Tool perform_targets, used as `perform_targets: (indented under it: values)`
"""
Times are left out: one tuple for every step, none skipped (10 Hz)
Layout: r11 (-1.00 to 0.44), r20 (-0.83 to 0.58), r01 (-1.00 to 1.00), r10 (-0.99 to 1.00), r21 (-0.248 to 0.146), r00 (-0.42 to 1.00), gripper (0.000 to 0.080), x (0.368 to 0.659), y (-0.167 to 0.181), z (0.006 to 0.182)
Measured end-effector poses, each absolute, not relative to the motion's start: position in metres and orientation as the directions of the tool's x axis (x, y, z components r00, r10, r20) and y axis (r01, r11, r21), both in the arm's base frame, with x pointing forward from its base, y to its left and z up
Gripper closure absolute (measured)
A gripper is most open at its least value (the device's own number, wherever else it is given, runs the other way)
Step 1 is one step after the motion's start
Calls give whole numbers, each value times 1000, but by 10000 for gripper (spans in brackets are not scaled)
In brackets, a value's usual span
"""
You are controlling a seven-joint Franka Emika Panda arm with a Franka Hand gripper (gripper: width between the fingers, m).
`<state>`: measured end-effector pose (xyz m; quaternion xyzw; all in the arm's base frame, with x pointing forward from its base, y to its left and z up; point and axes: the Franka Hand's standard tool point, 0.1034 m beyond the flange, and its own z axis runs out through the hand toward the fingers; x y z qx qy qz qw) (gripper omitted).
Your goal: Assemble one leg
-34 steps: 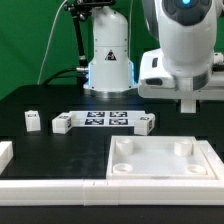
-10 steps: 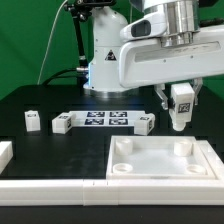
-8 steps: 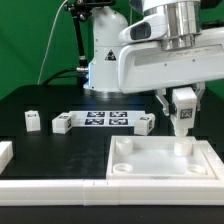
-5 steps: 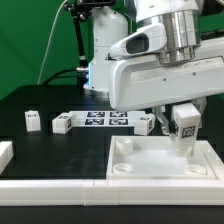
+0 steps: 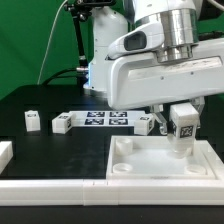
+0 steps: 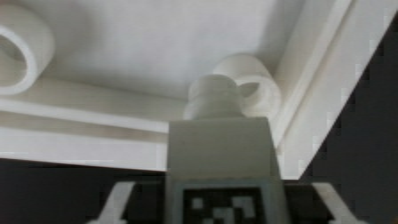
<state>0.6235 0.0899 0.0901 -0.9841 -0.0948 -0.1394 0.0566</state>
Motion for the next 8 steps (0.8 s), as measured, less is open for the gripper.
perform_targets:
  values:
    - [-979, 277, 182, 150, -94, 949, 512, 621, 95, 88]
    - [-978, 282, 184, 151, -94, 947, 512, 622, 97, 87]
    - [-979, 325, 185, 148, -85, 934, 512, 628, 99, 88]
    - [-980, 324, 178, 140, -90, 935, 512, 628, 103, 87]
    - [-980, 394, 186, 144, -69, 908, 512, 636, 101, 91]
    - [-982, 457, 181, 140, -47, 879, 512, 639, 97, 88]
    - [-983, 462, 179, 138, -45, 876, 512, 637, 97, 81]
    - [-982, 460, 180, 139, -47, 877, 512, 636, 99, 79]
